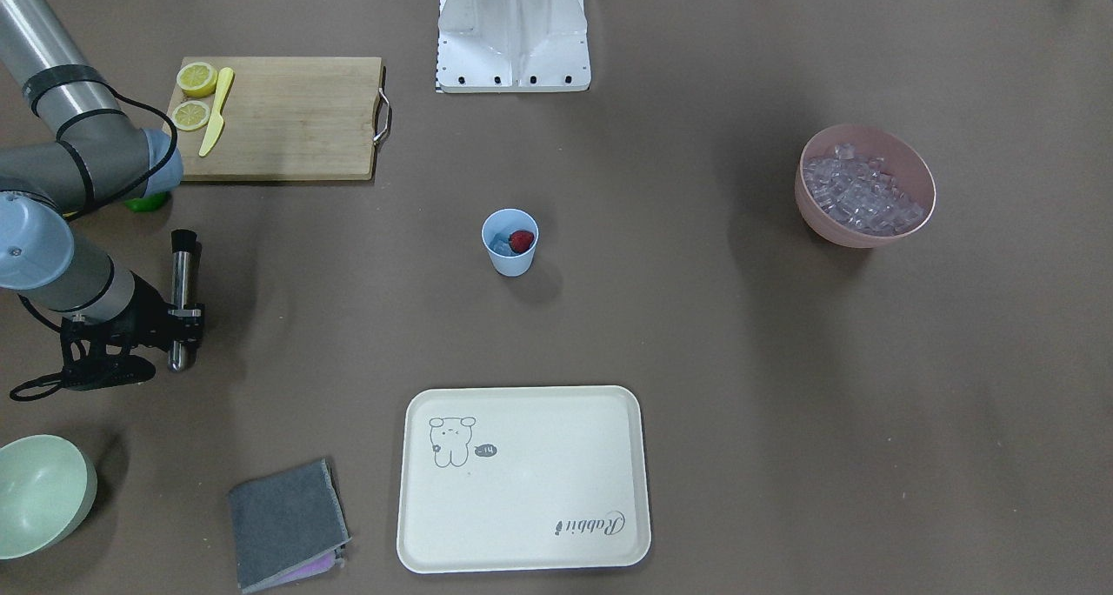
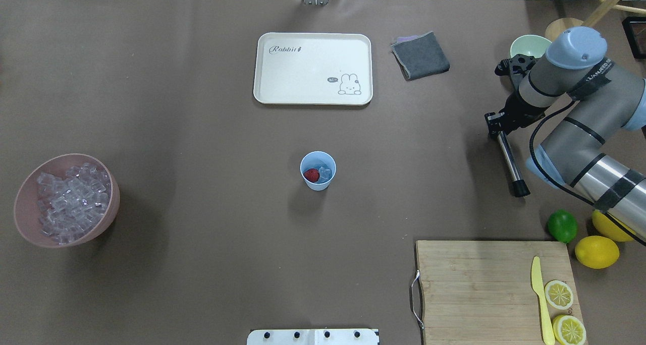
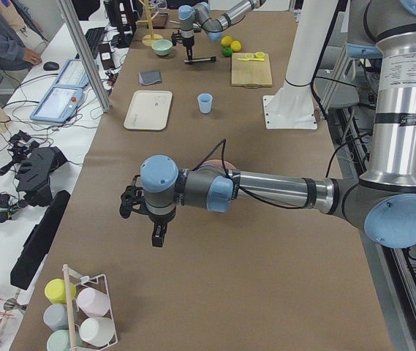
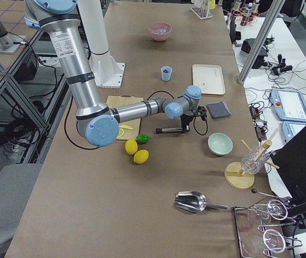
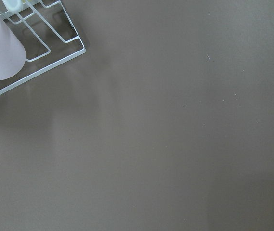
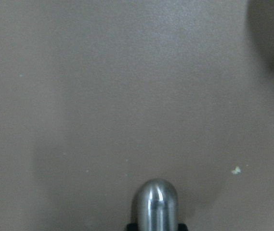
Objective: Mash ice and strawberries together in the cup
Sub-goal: 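Lift the pestle with the right gripper and carry it toward the cup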
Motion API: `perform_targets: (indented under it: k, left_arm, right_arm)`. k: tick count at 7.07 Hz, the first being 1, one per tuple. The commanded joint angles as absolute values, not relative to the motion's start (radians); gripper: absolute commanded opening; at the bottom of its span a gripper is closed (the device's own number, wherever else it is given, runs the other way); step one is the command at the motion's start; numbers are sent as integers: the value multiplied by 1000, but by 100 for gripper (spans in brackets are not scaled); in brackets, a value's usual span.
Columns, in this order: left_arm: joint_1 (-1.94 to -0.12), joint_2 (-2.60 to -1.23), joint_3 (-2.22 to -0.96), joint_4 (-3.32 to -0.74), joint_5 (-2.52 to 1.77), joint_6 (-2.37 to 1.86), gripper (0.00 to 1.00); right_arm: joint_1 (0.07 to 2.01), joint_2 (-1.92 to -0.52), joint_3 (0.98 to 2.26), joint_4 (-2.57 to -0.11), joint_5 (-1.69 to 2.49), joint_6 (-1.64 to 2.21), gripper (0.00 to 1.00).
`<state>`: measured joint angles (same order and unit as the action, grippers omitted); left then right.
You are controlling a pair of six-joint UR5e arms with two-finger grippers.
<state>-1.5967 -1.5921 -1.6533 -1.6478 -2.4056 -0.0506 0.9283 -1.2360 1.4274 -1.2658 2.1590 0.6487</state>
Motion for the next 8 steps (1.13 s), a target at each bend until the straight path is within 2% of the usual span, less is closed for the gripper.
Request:
perform_targets:
  k: [1,5,8]
  left_arm:
    - [-1597,-1589,-1654,-1649,-2405,-51,97]
    - [-1595,-1589,-1652,-1648,-2407,-51,97]
    - [-1597,-1589,-1652,-1646,-2407,-51,97]
  right_arm:
    - [934,-1230,1491,-1276,2152,650,0]
    - [1032,-1235,1710,-1256,2096,640,0]
    - [936,-1230,1837,-1244,1890,731,0]
